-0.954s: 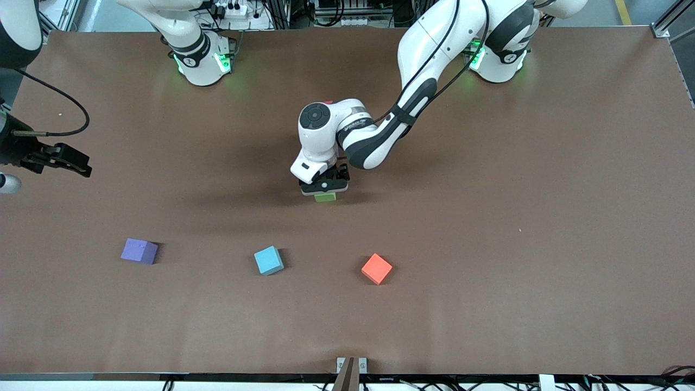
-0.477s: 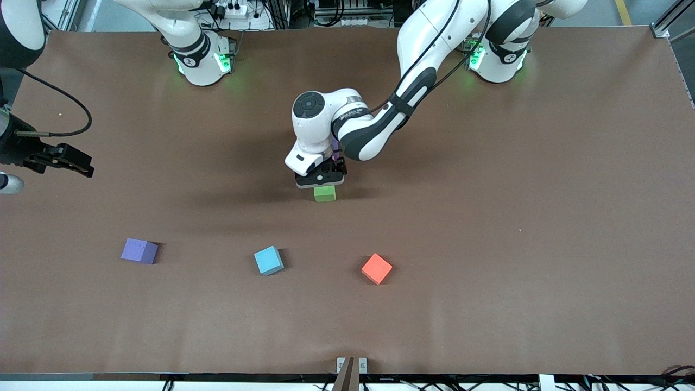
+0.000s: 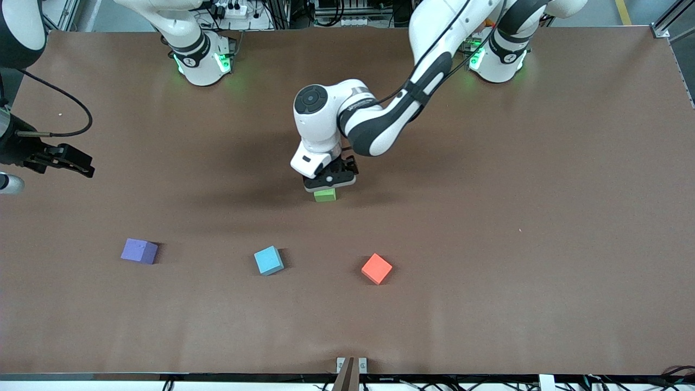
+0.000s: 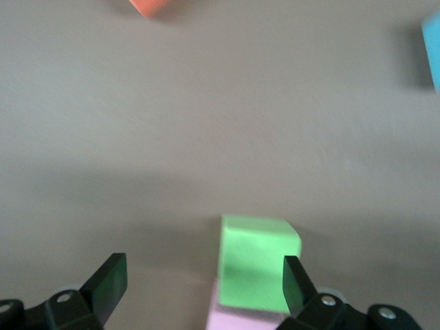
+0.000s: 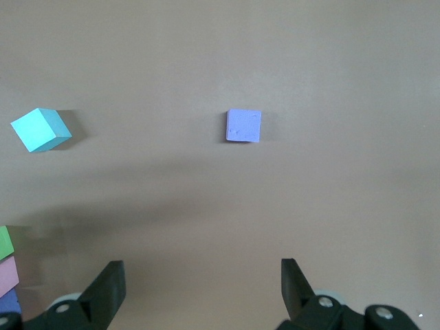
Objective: Arrange blocks into number 1
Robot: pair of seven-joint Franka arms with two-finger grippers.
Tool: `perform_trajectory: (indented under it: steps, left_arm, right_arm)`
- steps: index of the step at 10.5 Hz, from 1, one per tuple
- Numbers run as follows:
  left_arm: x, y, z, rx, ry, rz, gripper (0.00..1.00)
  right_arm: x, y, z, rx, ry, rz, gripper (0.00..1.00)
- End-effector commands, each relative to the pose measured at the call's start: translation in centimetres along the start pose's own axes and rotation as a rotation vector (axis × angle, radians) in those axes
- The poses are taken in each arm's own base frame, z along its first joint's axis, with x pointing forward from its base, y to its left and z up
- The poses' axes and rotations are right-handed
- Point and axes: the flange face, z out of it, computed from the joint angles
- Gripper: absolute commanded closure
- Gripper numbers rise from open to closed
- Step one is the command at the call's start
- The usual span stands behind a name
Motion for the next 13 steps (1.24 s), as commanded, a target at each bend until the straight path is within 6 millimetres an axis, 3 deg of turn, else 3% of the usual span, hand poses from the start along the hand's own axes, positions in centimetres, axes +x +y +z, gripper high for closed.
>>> perform_trajectory:
  steps: [1,3,5,7,9,12,13]
  left_arm:
    - [6.2,-5.1,-3.2,0.046,-0.009,-0.105,0.00]
    - [12.3,-10.2,-5.2,0.063,0.004,-0.210,0.00]
    - [18.2,-16.8,-8.2,0.082,0.009,-0.258,0.00]
    - [22.7,-22.8,-8.5,0.105,-0.005,-0.279,0.00]
    - [25.5,-27.2,-8.0,0.129,-0.024,-0.297,0.00]
    - [25.5,-34.1,-9.9,0.160,-0.132,-0.245,0.00]
    - [24.6,-36.1,-10.4,0.160,-0.154,-0.231,0.00]
  right_arm:
    - [0.0,-0.4,-0.2,-0.004,0.000,0.023,0.00]
    - [0.1,0.1,-0.1,-0.004,0.002,0.027,0.00]
    - [0.2,0.0,-0.4,-0.003,0.005,0.028,0.00]
    - [0.2,-0.8,-0.5,-0.003,0.007,0.017,0.00]
    - [0.3,-0.8,-0.4,-0.002,0.007,0.016,0.00]
    - [0.5,-0.6,-0.1,-0.001,0.006,0.020,0.00]
    - [0.7,-0.7,0.4,-0.003,-0.002,0.021,0.00]
